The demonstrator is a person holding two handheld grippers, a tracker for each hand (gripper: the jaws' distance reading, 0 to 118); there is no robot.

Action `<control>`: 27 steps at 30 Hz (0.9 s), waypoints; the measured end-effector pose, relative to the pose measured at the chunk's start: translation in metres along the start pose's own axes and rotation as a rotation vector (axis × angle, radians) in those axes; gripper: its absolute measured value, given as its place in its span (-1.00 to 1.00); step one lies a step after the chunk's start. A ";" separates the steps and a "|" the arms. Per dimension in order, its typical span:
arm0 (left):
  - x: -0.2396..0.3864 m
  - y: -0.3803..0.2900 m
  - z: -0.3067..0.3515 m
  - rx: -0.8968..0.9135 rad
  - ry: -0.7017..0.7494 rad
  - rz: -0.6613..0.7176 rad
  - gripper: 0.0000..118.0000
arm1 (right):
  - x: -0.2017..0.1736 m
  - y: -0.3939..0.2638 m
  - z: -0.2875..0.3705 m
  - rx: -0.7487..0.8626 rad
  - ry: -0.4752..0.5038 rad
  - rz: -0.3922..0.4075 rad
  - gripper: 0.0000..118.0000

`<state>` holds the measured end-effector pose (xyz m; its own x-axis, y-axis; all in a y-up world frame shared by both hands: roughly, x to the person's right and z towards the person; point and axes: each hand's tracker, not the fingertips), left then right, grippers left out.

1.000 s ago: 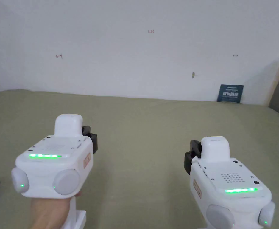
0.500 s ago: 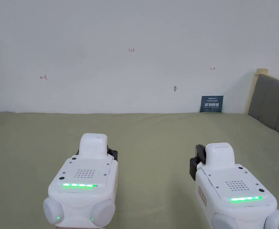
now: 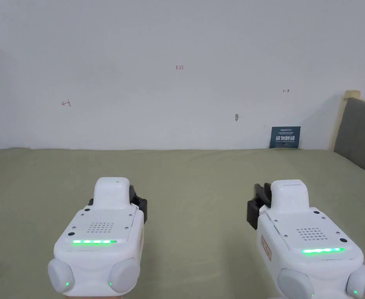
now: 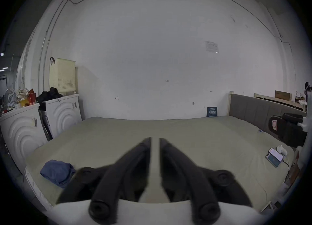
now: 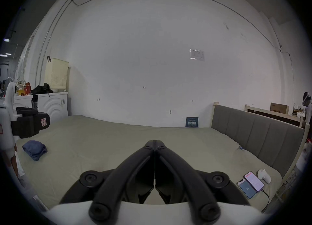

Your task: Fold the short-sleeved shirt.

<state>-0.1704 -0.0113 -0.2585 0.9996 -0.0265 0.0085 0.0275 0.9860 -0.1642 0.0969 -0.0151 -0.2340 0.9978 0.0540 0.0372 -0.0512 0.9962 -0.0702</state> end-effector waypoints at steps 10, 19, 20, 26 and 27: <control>-0.004 -0.004 -0.003 -0.036 0.015 -0.007 1.00 | -0.002 0.007 -0.006 -0.002 -0.010 -0.027 1.00; -0.002 -0.003 0.003 -0.057 0.002 0.010 1.00 | -0.008 0.002 -0.012 -0.018 -0.071 0.053 1.00; -0.002 -0.003 0.004 -0.053 -0.002 0.007 1.00 | -0.006 0.002 -0.013 -0.014 -0.054 0.046 1.00; -0.006 0.003 0.008 -0.042 -0.010 0.020 1.00 | -0.001 0.001 -0.009 -0.019 0.040 -0.033 1.00; -0.007 0.003 0.008 -0.048 -0.012 0.019 1.00 | 0.002 0.003 -0.010 -0.031 0.037 -0.050 1.00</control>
<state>-0.1775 -0.0066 -0.2511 0.9998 -0.0056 0.0172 0.0091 0.9773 -0.2117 0.0987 -0.0126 -0.2440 1.0000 0.0010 0.0043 -0.0005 0.9950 -0.0998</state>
